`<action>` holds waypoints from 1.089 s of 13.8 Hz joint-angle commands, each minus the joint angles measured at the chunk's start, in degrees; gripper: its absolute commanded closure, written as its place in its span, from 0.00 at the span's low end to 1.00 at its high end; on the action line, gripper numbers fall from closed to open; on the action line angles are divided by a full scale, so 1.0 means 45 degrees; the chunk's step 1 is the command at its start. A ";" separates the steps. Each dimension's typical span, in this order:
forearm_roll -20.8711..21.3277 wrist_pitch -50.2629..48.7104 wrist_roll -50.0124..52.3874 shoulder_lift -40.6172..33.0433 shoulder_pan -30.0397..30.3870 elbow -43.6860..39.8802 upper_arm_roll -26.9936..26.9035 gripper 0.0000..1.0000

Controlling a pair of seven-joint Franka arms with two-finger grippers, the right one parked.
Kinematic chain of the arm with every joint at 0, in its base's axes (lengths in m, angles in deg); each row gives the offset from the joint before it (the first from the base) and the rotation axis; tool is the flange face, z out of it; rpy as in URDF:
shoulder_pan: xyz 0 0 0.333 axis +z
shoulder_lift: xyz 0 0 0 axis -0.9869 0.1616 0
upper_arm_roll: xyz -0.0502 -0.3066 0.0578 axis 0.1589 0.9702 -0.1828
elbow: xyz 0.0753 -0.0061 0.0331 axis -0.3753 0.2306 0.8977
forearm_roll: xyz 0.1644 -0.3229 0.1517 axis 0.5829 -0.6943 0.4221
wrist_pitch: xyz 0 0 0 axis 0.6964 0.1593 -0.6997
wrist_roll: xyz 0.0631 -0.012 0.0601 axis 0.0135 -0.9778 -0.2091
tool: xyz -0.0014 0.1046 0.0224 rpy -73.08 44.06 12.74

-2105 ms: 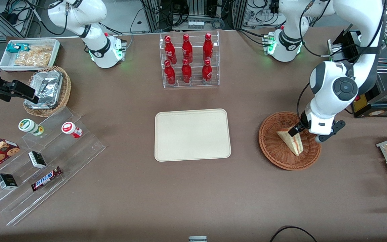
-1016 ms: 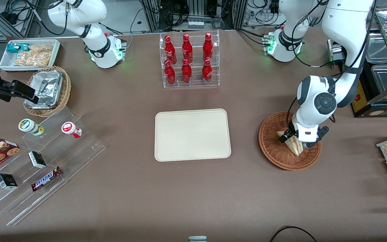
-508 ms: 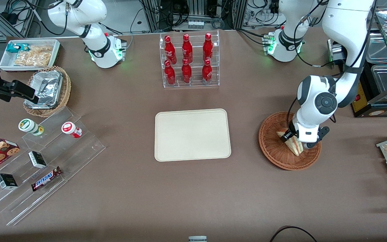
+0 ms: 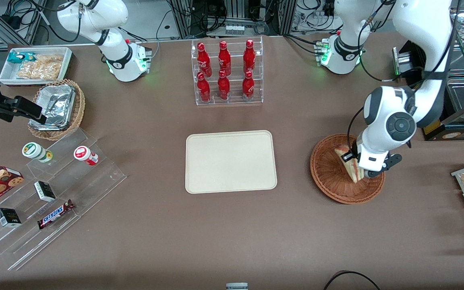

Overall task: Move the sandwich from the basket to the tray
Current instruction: 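Carry the sandwich with the left gripper over the cream tray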

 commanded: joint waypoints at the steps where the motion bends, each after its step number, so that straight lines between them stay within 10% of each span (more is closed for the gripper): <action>1: 0.0076 -0.1269 -0.0080 -0.0118 -0.0819 -0.0917 0.0099 0.96; 15: -0.1330 -0.1016 0.1988 0.4096 -0.5741 -0.6069 0.0803 0.94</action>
